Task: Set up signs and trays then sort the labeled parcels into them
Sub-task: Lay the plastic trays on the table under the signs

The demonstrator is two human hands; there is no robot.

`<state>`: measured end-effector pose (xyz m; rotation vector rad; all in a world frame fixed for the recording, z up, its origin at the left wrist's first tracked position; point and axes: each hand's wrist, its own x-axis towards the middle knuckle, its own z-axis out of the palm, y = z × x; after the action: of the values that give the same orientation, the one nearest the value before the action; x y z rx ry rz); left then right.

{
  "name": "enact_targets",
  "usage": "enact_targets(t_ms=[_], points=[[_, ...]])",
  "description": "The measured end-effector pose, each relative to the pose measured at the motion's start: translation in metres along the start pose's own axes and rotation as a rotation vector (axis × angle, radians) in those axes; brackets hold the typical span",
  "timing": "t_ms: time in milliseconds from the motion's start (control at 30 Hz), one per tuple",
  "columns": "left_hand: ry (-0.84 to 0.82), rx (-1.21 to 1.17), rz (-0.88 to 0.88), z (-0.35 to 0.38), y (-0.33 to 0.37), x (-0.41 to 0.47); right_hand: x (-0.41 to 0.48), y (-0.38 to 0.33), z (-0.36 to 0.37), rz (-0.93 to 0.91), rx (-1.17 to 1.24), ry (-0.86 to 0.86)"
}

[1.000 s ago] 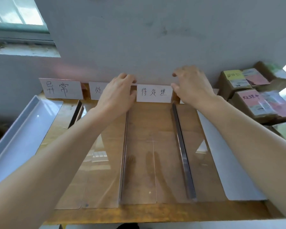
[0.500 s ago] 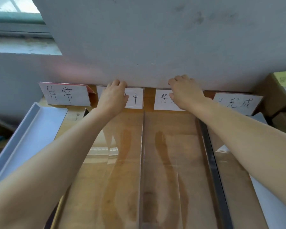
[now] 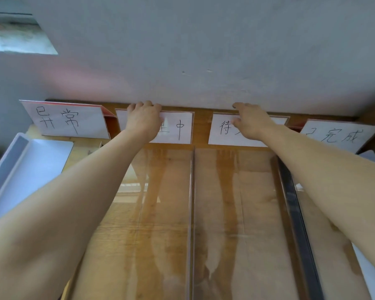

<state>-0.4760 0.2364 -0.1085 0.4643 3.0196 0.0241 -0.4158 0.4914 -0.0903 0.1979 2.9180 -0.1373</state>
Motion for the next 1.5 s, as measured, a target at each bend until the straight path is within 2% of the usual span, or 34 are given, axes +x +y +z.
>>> enact_targets(t_ms=[267, 367, 633, 833, 1000, 1233, 1367, 1500], points=[[0.016, -0.007, 0.004, 0.001, -0.002, -0.001, 0.007, -0.003, 0.016, 0.001, 0.059, 0.060], [0.075, 0.010, -0.010, -0.003, 0.007, -0.010, 0.004, -0.003, 0.014, -0.037, 0.047, 0.080], [0.220, -0.145, 0.089, -0.031, 0.074, -0.064, -0.056, 0.000, -0.013, -0.123, 0.047, 0.295], [0.308, -0.228, 0.274, -0.071, 0.149, -0.092, -0.111, 0.057, -0.044, -0.069, -0.001, 0.416], [0.248, -0.210, 0.349, -0.075, 0.228, -0.106, -0.134, 0.144, -0.056, 0.054, -0.015, 0.362], [0.156, -0.160, 0.304, -0.042, 0.319, -0.111, -0.124, 0.243, -0.043, 0.056, -0.039, 0.202], [0.098, -0.134, 0.201, -0.023, 0.346, -0.112, -0.111, 0.267, -0.030, -0.006, -0.045, 0.164], [-0.152, -0.037, 0.013, 0.000, 0.354, -0.122, -0.096, 0.272, -0.022, -0.064, -0.043, 0.110]])
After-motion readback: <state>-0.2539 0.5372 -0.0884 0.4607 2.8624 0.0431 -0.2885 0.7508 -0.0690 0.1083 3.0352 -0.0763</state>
